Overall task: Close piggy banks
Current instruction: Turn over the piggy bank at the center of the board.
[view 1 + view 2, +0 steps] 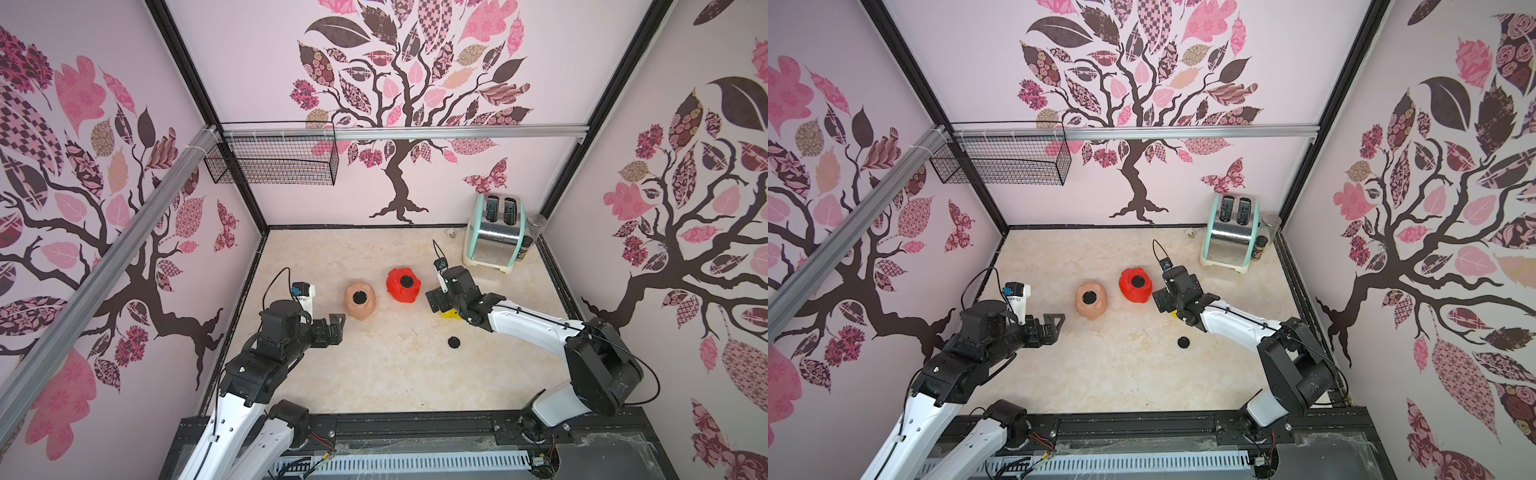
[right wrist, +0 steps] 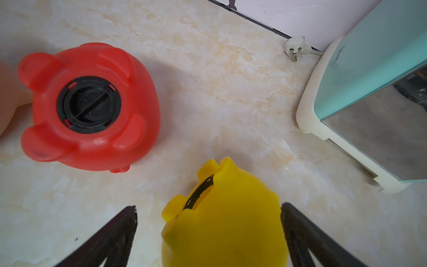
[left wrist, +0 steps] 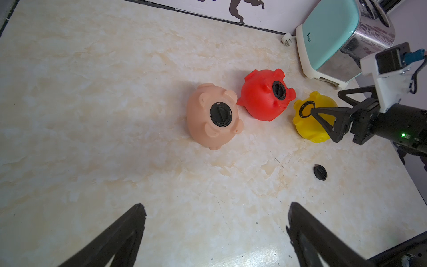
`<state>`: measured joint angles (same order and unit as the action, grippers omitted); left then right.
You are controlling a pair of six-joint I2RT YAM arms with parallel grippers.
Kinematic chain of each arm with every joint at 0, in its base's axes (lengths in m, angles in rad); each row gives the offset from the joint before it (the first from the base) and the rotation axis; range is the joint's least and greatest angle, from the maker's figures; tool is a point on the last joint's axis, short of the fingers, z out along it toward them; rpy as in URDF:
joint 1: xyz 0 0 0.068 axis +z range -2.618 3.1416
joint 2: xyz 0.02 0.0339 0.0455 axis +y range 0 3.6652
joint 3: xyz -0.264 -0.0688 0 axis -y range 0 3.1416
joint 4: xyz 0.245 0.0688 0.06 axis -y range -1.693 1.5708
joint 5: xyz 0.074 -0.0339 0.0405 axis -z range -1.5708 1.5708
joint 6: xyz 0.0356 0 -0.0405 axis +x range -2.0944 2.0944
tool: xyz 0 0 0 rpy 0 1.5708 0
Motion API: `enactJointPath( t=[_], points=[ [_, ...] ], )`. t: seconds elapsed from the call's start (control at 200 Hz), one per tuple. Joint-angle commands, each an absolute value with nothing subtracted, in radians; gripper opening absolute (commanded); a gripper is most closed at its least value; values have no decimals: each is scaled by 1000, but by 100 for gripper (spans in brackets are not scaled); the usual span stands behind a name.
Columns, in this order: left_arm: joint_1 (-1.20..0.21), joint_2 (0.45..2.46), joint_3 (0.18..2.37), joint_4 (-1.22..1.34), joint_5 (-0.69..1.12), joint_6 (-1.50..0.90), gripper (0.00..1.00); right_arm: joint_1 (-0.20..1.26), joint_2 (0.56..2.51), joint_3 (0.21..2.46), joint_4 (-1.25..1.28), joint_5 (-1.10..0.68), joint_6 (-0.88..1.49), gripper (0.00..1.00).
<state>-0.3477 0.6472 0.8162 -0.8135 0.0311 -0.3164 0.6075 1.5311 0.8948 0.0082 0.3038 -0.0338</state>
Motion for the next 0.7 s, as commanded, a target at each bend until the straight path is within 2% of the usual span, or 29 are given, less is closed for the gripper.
enactJointPath(
  t=[0.0,0.69],
  points=[
    [-353,649,812,-798,41,-310,98,612,1550,927,-14,333,-33,100],
    [-353,650,810,-796,46,-309,98,614,1529,909,-78,413,-58,100]
  ],
)
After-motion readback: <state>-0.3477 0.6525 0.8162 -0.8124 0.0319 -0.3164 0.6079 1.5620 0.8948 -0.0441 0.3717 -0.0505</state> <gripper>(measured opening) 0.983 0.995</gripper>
